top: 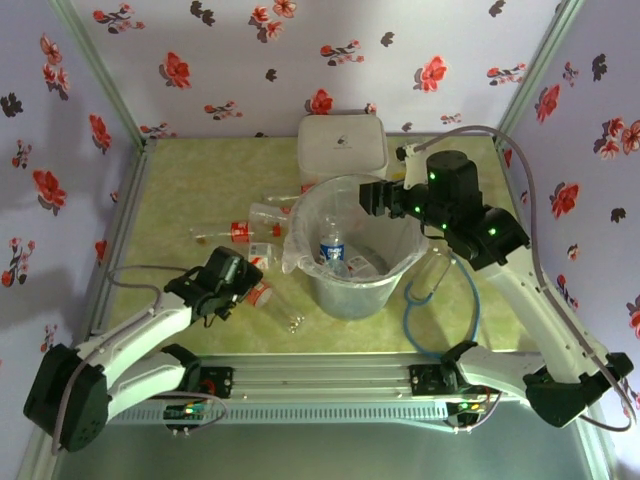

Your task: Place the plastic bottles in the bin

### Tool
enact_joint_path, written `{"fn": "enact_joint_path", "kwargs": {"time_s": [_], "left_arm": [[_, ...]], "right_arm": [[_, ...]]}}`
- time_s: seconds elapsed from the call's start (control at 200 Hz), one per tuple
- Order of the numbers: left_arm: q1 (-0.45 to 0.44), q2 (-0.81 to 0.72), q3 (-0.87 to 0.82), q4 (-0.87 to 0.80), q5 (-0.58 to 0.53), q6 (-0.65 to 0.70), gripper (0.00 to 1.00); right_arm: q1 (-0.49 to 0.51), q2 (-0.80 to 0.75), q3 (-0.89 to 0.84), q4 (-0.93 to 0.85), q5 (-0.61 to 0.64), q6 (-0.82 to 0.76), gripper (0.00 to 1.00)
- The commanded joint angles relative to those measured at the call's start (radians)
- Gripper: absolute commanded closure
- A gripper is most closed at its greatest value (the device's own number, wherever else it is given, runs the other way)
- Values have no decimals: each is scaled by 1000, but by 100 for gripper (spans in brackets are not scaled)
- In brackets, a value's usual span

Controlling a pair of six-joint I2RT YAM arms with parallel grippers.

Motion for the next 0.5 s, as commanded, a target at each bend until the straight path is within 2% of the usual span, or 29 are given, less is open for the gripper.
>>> {"fn": "enact_joint_path", "kwargs": {"time_s": [0.0, 0.17, 0.29, 0.495], "left_arm": [[-7, 10, -24, 77, -4, -13, 19], [-7, -2, -28, 88, -9, -7, 43], [-7, -43, -10, 38, -25, 17, 55], [-4, -138, 63, -112, -62, 90, 57]], "right_arm": [[-3, 8, -7, -11, 24, -23, 18], [-3, 6, -9, -5, 22, -21, 18], [-5, 4, -3, -6, 14, -19, 18], [-6, 0, 5, -1, -9, -17, 18]]}}
